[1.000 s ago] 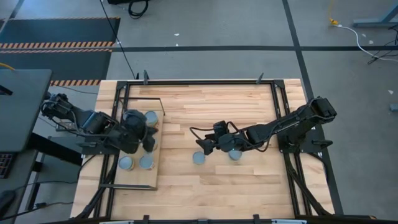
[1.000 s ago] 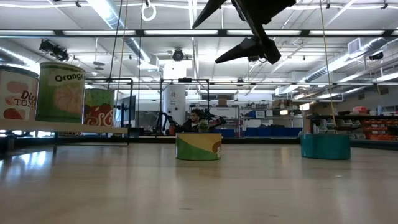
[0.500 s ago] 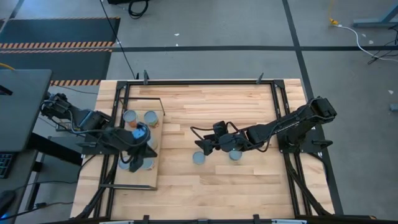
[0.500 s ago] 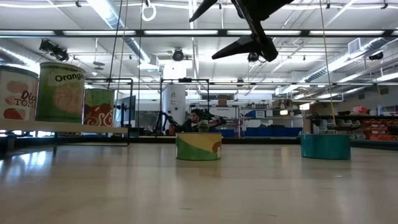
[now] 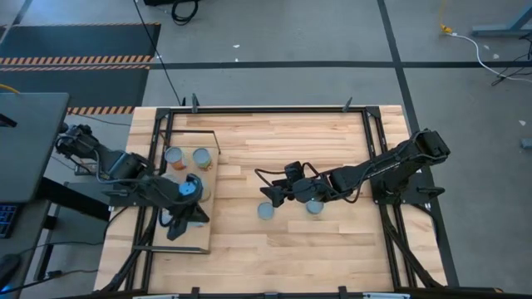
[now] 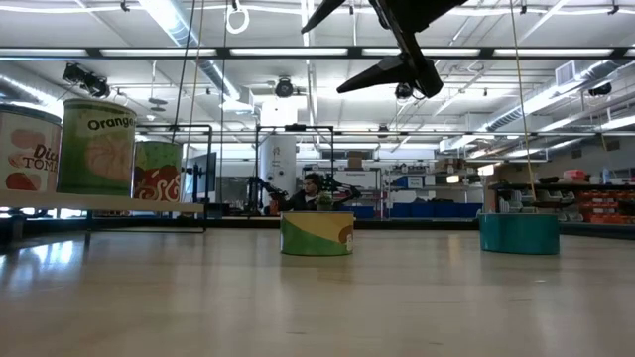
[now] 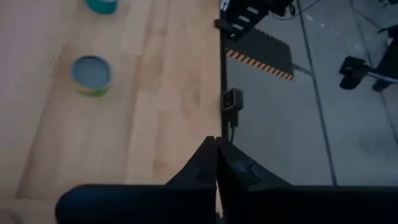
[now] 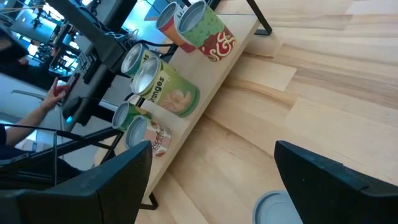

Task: Pick and place cans onto a shelf
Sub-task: Put the canned mushroom on the shelf

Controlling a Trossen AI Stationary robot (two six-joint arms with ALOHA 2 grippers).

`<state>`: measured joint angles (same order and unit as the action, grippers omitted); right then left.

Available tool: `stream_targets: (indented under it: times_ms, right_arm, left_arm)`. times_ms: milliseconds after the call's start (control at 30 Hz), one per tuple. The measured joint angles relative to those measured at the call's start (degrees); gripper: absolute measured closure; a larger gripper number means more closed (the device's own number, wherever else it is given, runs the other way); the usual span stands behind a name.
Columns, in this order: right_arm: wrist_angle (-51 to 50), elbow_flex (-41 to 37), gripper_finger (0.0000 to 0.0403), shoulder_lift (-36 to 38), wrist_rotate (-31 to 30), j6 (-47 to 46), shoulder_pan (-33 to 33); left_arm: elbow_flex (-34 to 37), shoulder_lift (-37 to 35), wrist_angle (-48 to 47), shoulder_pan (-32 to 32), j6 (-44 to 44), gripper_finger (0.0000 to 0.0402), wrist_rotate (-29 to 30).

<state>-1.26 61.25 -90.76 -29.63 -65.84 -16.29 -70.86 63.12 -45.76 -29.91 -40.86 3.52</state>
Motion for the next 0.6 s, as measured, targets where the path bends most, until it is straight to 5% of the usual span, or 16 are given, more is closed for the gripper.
stream_targets:
  times_ms: [600]
  right_arm:
    - [0.9, 0.0, 0.0057, 0.0, 0.0, 0.0, 0.0]
  left_arm:
    - [0.0, 12.2, 3.0, -0.1, 0.9, 0.0397, -6.2]
